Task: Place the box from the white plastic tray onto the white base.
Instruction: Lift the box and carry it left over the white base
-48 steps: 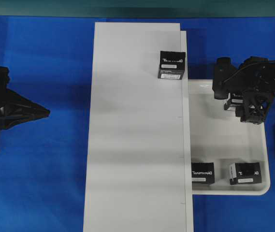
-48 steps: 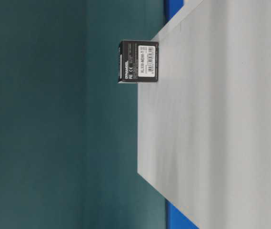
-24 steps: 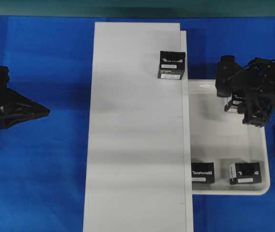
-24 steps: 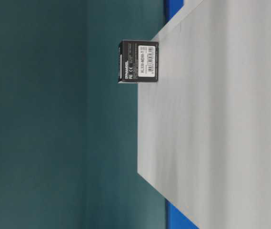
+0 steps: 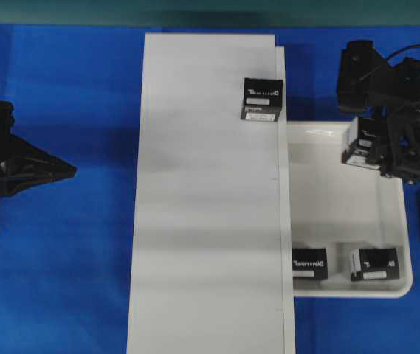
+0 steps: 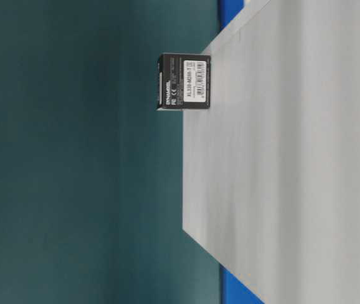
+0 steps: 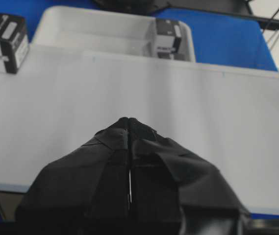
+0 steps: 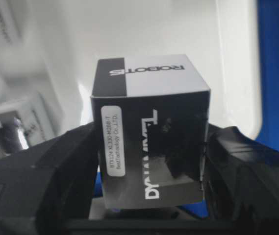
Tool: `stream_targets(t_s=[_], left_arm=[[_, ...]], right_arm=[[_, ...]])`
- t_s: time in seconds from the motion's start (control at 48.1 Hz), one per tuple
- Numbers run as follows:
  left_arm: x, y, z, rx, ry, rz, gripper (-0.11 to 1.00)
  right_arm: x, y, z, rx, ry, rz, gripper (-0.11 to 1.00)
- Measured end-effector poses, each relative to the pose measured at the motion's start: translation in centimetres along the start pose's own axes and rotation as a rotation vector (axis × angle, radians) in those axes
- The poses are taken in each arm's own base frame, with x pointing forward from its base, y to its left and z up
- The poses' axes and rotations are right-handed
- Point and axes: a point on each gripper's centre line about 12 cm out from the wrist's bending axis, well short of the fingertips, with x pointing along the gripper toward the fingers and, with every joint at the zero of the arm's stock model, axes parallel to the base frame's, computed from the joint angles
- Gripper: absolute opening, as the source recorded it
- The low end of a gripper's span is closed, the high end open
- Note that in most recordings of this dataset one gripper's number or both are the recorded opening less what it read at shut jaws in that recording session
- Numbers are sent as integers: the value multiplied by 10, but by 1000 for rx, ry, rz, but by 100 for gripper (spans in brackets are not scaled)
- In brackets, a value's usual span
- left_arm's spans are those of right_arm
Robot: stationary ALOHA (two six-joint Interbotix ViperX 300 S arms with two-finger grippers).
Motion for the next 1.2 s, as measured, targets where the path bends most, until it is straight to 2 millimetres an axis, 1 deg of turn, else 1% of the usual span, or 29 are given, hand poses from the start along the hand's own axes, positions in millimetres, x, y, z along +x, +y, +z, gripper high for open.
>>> stream_targets(t_s=[0.104,0.374,0.457,0.644,0.768,0.914,1.205], left_arm=[[0,0,0,0,0,0,-6],[0,-1,2,-3,-4,-2,-6],[0,-1,2,-1,-4,-3,-6],[0,-1,3,-1,-7,-5,-6],[0,-2,4,0,-10,-9,-6],[0,-2,4,0,-8,-8,-6],[0,-2,4,0,-10,-10,-6]], right_arm=[[-4,7,20,-18,6,9,62],[-1,17,77,-56,5,22,62],[1,18,89,-61,3,23,62],[17,18,105,-70,34,27,62],[37,21,115,-86,73,33,62],[57,20,121,-83,100,35,62],[81,16,128,-84,107,25,62]])
